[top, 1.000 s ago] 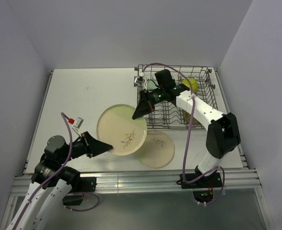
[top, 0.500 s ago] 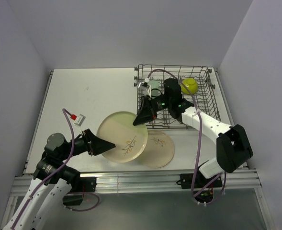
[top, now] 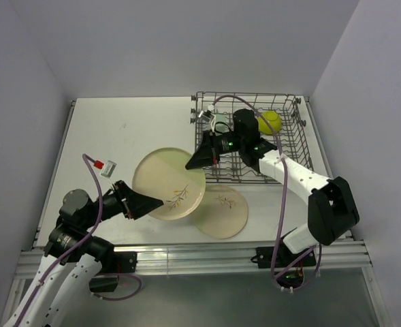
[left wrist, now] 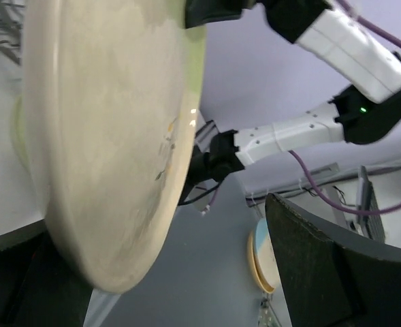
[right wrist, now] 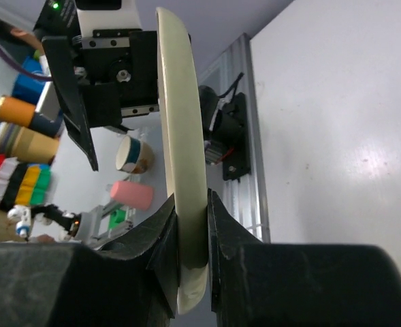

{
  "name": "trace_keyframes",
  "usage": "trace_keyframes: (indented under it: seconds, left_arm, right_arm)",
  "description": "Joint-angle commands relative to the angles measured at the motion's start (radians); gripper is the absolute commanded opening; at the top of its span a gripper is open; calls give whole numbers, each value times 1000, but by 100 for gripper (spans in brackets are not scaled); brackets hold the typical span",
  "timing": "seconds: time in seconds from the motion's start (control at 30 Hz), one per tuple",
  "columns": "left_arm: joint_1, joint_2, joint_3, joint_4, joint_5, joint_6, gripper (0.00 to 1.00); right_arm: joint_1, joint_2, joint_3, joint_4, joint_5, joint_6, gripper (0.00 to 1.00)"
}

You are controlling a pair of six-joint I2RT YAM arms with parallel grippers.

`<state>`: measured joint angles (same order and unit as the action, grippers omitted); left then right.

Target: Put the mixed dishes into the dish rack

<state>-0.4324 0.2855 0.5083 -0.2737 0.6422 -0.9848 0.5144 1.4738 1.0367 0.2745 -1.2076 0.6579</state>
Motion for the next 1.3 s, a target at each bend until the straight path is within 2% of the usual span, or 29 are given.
trace_keyframes:
  seconds: [0.0, 0.03, 0.07, 0.13, 0.23, 0.33, 0.47, 0.67, 0.83, 1.0, 1.1, 1.27]
  left_arm:
    - [1, -15, 59, -97, -78, 64, 99]
    - [1, -19, 59, -108, -108, 70, 99]
    - [1, -23, 56, -131, -125, 74, 99]
    - [1, -20, 62, -182, -221, 72, 99]
    - [0, 6, 52, -234, -305, 54, 99]
    - [0, 29, -14, -156, -342, -15, 99]
    - [0, 46, -73, -49, -320, -54, 99]
    - [1, 179, -34, -32, -342, 26, 97]
    - [1, 213, -86, 56, -323, 40, 97]
    - [1, 282, -165, 151, -308, 46, 96]
    - [0, 314, -188, 208, -311, 69, 96]
    - [0, 398, -125, 202, -369, 167, 96]
  right_arm:
    - [-37, -46, 114, -181, 129, -153, 0]
    - [-62, -56, 123, -210, 155, -203, 0]
    - [-74, -66, 155, -318, 218, -275, 0]
    - [-111, -79, 184, -414, 258, -316, 0]
    - [-151, -115, 227, -478, 339, -383, 0]
    - [-181, -138, 334, -645, 466, -501, 0]
    - [-195, -162, 454, -690, 586, -604, 0]
    - [-203, -162, 580, -684, 686, -765, 0]
    - [-254, -124, 676, -592, 672, -938, 0]
    - [-283, -18, 810, -612, 684, -1142, 0]
    - [-295, 3, 793, -564, 686, -1243, 0]
    - [-300, 83, 856, -638, 770, -1455, 0]
